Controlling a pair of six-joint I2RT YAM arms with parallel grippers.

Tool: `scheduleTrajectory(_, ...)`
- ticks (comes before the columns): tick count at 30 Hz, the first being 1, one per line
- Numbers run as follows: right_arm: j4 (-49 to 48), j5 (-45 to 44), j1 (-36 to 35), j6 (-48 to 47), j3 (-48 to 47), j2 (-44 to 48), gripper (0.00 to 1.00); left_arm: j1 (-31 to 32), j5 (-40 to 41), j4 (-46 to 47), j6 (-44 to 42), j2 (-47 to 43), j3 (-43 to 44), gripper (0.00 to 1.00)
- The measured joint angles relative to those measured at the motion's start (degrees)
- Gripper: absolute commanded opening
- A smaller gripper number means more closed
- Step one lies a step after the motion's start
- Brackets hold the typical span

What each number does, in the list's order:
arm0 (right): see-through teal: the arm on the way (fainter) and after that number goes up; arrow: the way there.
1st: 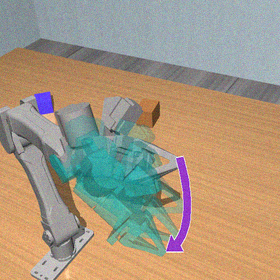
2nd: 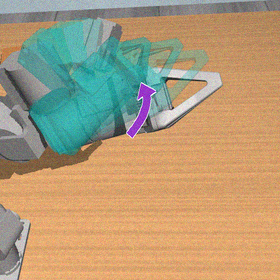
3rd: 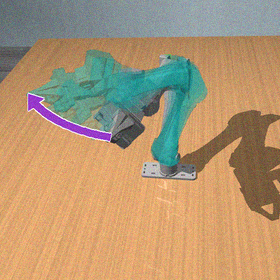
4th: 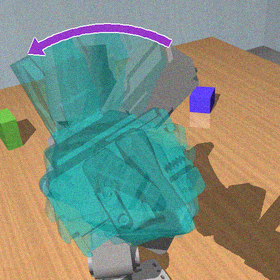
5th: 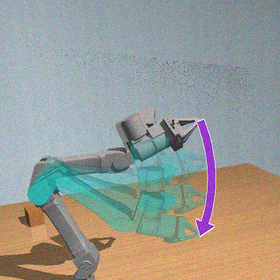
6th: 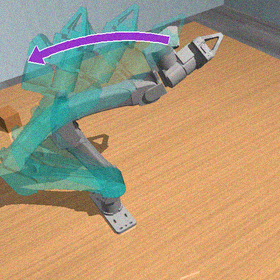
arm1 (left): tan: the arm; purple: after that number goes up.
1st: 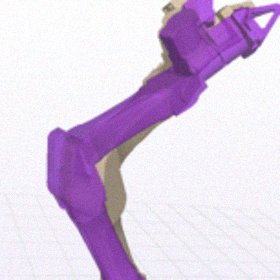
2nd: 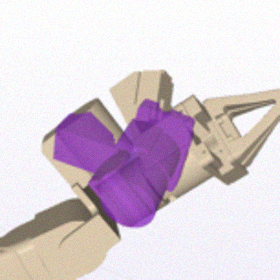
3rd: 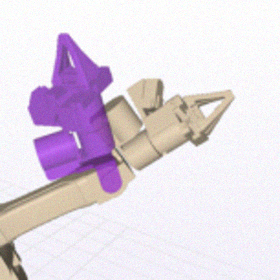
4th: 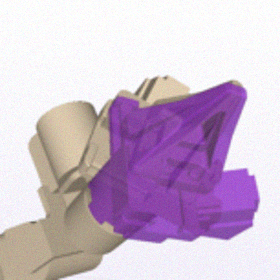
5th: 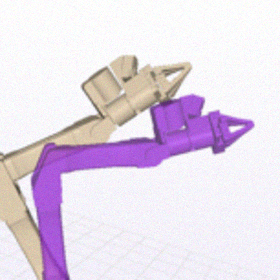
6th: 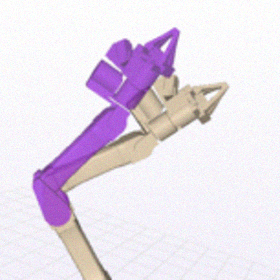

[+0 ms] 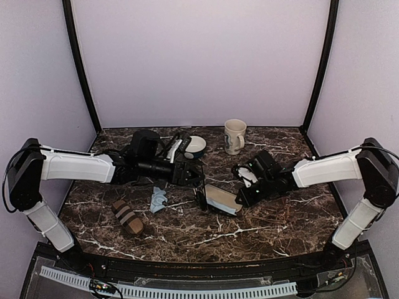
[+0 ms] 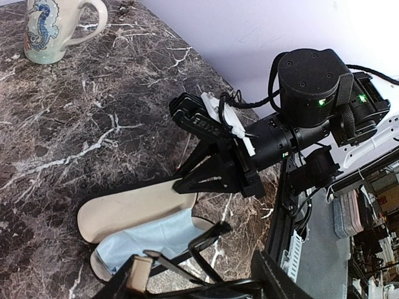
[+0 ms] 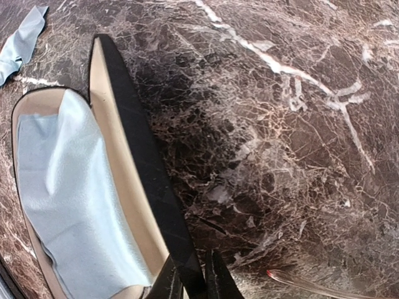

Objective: Organize the sunglasses
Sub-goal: Hold the opened sunglasses case at the center of the board.

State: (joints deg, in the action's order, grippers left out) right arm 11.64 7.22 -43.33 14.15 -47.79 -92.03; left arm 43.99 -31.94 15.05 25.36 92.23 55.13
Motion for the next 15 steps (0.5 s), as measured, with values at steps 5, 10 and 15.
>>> scheduleTrajectory(5, 0.11, -0.28, 0.00, -1.75, -0.22, 0.00, 0.08, 0.00, -0.11, -0.59, -1.03, 0.00, 0.00, 0.40)
scheduleTrajectory(10, 0.50, -1.77, -0.48, -4.44, -0.76, 0.39, 0.05, 0.00, -0.48, -3.67, -5.27, -0.02, 0.37, 0.40)
scheduleTrajectory(15, 0.46, -4.35, -2.71, -8.87, -1.14, 2.25, 0.03, 0.00, -1.57, -10.03, -11.87, -0.02, 4.07, 0.38)
